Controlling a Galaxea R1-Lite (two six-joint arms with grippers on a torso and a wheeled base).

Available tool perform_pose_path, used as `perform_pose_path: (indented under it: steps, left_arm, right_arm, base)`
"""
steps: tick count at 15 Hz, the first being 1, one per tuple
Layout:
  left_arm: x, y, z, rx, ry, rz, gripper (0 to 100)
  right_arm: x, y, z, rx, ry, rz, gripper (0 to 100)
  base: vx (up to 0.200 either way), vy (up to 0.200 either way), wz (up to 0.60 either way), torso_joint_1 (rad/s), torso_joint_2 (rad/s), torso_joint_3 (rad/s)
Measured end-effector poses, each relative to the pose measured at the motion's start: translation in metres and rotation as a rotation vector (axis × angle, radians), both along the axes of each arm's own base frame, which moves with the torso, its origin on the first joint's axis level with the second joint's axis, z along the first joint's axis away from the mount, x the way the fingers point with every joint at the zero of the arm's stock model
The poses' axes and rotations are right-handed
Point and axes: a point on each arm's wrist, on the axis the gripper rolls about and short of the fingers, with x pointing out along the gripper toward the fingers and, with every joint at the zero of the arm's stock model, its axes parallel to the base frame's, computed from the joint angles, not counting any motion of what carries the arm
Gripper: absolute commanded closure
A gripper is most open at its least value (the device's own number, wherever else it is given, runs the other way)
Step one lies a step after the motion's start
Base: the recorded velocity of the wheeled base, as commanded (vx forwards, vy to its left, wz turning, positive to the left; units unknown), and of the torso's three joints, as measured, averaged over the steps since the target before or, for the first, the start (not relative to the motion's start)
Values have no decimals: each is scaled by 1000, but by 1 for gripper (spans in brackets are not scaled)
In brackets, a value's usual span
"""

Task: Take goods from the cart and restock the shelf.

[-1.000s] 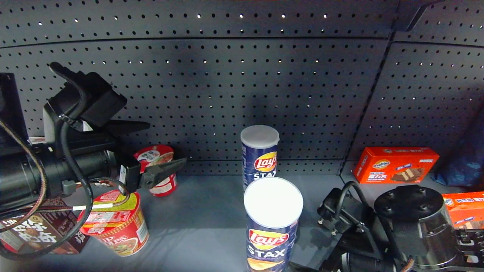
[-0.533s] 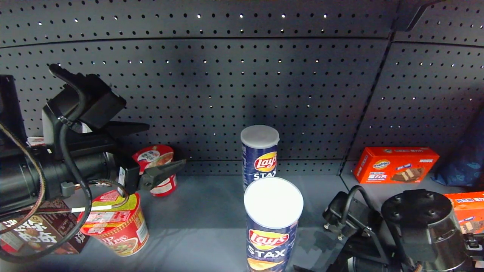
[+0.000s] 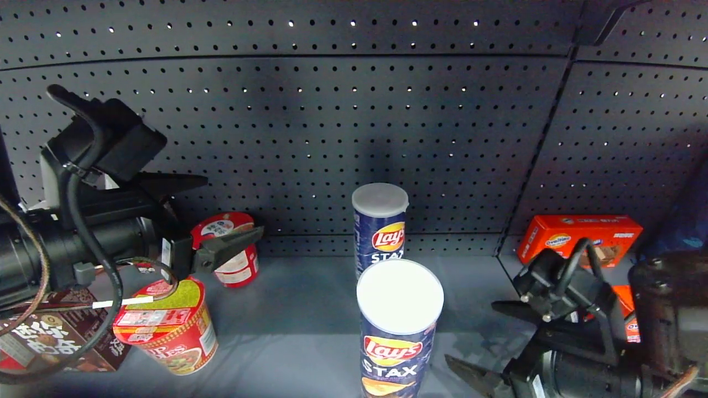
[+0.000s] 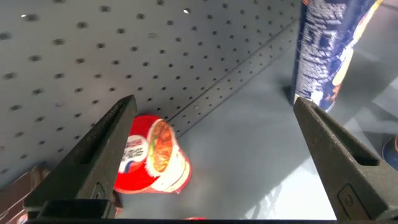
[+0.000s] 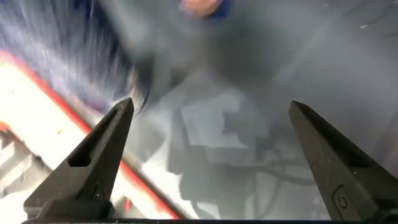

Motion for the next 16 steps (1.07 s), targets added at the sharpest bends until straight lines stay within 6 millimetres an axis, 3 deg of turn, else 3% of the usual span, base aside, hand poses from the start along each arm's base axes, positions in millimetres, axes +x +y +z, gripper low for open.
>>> perform_pose_path:
  steps: [3,6,11,14,16]
  left_arm:
    - [-21,16,1,-29,-20,65,0]
    - [-53,40,-2,-64,-58,169,0]
    - [-108,64,-15,-133,-141,346,0]
    - [-143,70,-37,-134,-199,489,0]
    - [-164,74,-57,-135,-233,586,0]
  right_arm:
    - [4,-24,22,70,-74,-107,0]
    - [3,-65,39,130,-158,-279,0]
    - [-22,-121,56,109,-344,-493,0]
    - [-50,-144,54,127,-425,-630,0]
    - [-72,-154,33,130,-436,-694,0]
  base:
    - [0,0,0,0,0,0]
    - [0,0,0,0,0,0]
    - [0,0,0,0,0,0]
    - [0,0,0,0,0,0]
    - [0,0,0,0,0,0]
